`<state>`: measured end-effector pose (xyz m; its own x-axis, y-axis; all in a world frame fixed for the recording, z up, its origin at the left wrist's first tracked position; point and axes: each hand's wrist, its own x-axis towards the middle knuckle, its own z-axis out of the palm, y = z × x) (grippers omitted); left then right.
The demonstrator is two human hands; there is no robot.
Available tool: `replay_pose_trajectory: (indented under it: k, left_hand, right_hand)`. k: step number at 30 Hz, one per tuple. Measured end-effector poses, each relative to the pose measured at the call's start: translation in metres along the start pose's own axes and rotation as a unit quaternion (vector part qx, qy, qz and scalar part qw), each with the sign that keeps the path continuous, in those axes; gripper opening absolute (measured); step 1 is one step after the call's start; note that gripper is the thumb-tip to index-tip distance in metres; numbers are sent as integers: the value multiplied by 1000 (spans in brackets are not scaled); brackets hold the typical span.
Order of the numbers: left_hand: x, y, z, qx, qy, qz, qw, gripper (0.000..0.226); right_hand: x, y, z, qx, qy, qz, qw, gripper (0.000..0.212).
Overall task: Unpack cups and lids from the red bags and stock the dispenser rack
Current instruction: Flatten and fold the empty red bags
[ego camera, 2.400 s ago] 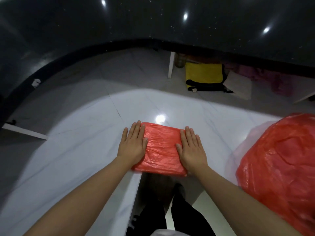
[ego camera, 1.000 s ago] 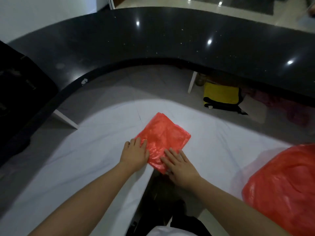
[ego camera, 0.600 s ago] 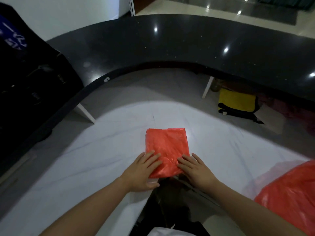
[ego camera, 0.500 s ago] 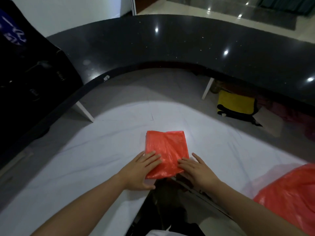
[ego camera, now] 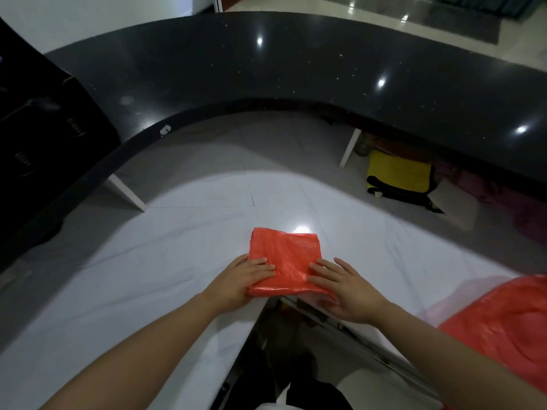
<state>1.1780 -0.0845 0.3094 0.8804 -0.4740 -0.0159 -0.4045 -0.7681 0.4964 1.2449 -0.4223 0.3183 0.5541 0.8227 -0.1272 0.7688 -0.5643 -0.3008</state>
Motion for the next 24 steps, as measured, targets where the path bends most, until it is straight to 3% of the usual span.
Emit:
replay_pose_trajectory:
  k: [4,6,9,12,15,18,24]
  left_hand:
    - [-1,-5,-3,-19,4,-14,1000,54]
    - [1,-5,-3,-51,17,-87,995,44]
    - [7,-2,-2,-123,32,-245,961,34]
    - [10,7,0,-185,115,-315,924,50]
    - [18,16,7,-163,202,-337,905,50]
    - [25,11,20,-91,242,-356,898,42]
    - [43,13,15,-11,241,-421,874,33]
  right_hand:
    - [19,10,3,4,-19,21,1000,47]
    - [28,11,5,41,2,76,996,40]
    - [39,10,7,141,54,165,975,44]
    - [47,6,6,210,102,241,942,35]
    - [60,2,9,164,131,299,931,39]
    - [71,0,8,119,120,343,924,38]
    - [79,-9,8,52,114,368,921,38]
